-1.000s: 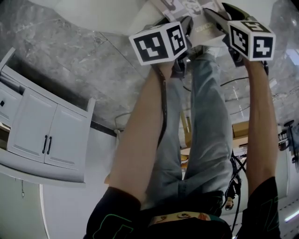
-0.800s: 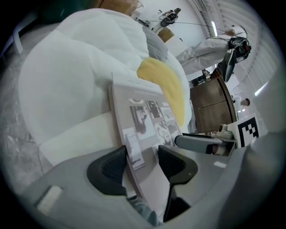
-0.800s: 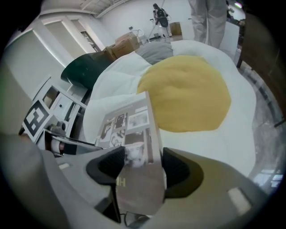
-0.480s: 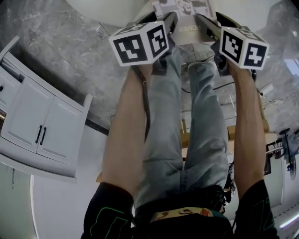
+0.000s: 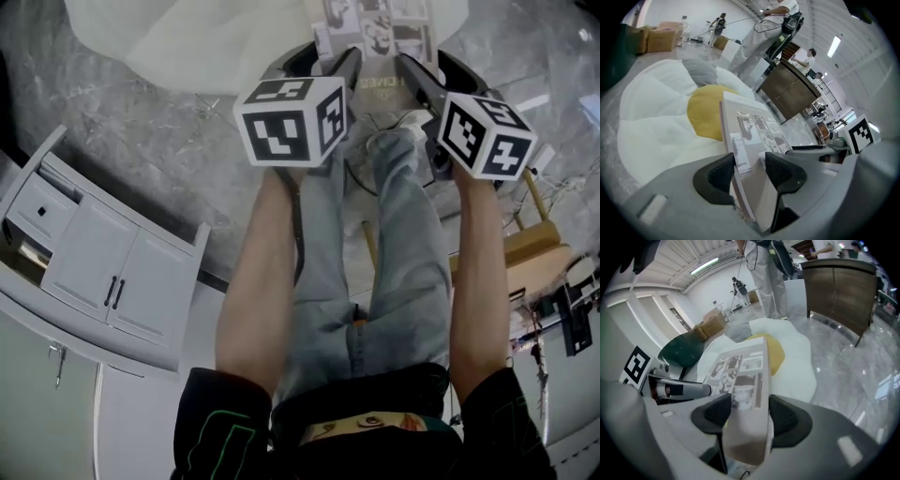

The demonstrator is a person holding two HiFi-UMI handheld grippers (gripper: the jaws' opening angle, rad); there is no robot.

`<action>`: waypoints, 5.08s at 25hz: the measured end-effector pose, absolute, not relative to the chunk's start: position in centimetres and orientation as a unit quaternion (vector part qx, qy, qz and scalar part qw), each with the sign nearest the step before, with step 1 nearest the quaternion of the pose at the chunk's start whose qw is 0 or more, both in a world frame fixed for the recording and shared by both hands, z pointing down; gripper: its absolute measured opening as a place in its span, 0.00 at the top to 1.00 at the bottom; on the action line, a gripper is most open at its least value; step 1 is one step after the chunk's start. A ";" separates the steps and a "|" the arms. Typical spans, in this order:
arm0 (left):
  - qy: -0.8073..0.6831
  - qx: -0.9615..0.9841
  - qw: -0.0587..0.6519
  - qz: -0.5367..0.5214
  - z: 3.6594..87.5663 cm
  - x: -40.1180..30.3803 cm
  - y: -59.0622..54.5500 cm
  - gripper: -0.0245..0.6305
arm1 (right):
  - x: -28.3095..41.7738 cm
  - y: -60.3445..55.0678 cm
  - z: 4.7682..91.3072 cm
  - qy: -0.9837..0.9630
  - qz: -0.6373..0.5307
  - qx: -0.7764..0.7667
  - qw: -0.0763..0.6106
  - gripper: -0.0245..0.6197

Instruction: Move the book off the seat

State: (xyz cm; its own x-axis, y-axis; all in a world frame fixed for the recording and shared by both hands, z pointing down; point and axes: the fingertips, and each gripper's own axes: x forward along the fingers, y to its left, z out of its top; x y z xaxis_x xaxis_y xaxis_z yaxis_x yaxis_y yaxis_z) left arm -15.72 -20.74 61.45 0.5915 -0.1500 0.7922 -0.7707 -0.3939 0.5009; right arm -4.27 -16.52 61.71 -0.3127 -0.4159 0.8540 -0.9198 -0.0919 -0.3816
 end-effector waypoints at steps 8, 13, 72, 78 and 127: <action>-0.227 0.804 0.399 0.378 56.9 -3.1 -17.9 0.63 | 7.1 -11.5 57.3 -0.586 0.504 0.607 0.183 0.55; -0.165 0.830 0.353 0.399 55.1 4.1 -15.1 0.63 | 13.2 -7.0 55.6 -0.542 0.505 0.657 0.138 0.55; 0.502 0.745 -0.068 0.434 62.0 30.3 24.0 0.62 | 21.3 32.4 63.3 0.142 0.347 0.891 -0.256 0.55; 0.489 0.754 -0.111 0.425 62.6 31.2 24.8 0.63 | 21.4 33.3 62.8 0.158 0.350 0.897 -0.218 0.55; 0.251 0.967 -0.036 -0.028 5.8 24.3 17.8 0.95 | 17.9 37.3 7.6 0.018 -0.004 1.000 0.012 0.96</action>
